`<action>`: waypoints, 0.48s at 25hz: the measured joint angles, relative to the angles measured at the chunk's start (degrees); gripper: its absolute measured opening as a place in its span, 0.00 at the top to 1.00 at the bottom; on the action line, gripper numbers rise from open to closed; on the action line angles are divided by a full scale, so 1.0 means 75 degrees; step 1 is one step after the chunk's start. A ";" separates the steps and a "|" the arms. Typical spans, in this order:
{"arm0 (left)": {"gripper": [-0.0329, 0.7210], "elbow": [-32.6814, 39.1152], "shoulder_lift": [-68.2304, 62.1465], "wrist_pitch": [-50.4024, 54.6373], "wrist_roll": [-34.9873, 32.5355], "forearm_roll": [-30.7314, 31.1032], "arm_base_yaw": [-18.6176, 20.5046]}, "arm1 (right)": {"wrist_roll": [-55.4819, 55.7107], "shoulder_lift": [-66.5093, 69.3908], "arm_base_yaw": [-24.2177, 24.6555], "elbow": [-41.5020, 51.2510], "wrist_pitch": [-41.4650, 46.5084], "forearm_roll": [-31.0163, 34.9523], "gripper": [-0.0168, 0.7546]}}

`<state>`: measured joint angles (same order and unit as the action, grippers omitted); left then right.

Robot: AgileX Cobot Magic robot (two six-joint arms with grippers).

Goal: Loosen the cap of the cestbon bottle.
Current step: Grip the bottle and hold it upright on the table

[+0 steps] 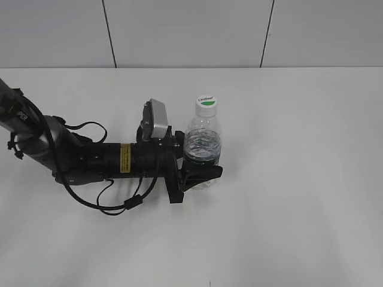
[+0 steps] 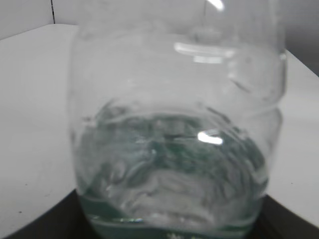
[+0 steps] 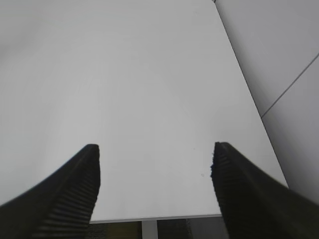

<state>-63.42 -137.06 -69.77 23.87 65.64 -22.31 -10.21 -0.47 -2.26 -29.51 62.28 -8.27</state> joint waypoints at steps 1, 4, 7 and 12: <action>0.41 0.0000 0.0000 0.0000 0.0000 -0.0006 0.0000 | 0.0000 0.0000 0.0000 0.0000 0.0000 0.0000 0.29; 0.41 0.0000 -0.0007 0.0000 0.0000 -0.0023 0.0000 | 0.0000 0.0000 0.0000 0.0000 -0.0007 0.0000 0.29; 0.41 0.0000 -0.0007 -0.0009 0.0000 -0.0023 0.0000 | 0.0000 0.0000 0.0000 -0.0045 -0.0151 0.0151 0.29; 0.41 0.0000 -0.0007 -0.0001 -0.0007 -0.0041 0.0000 | -0.0031 0.0936 0.0000 -0.0435 -0.1079 0.0980 0.29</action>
<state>-63.42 -137.11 -69.78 23.82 65.33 -22.31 -10.44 6.54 -2.26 -32.77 54.19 -0.92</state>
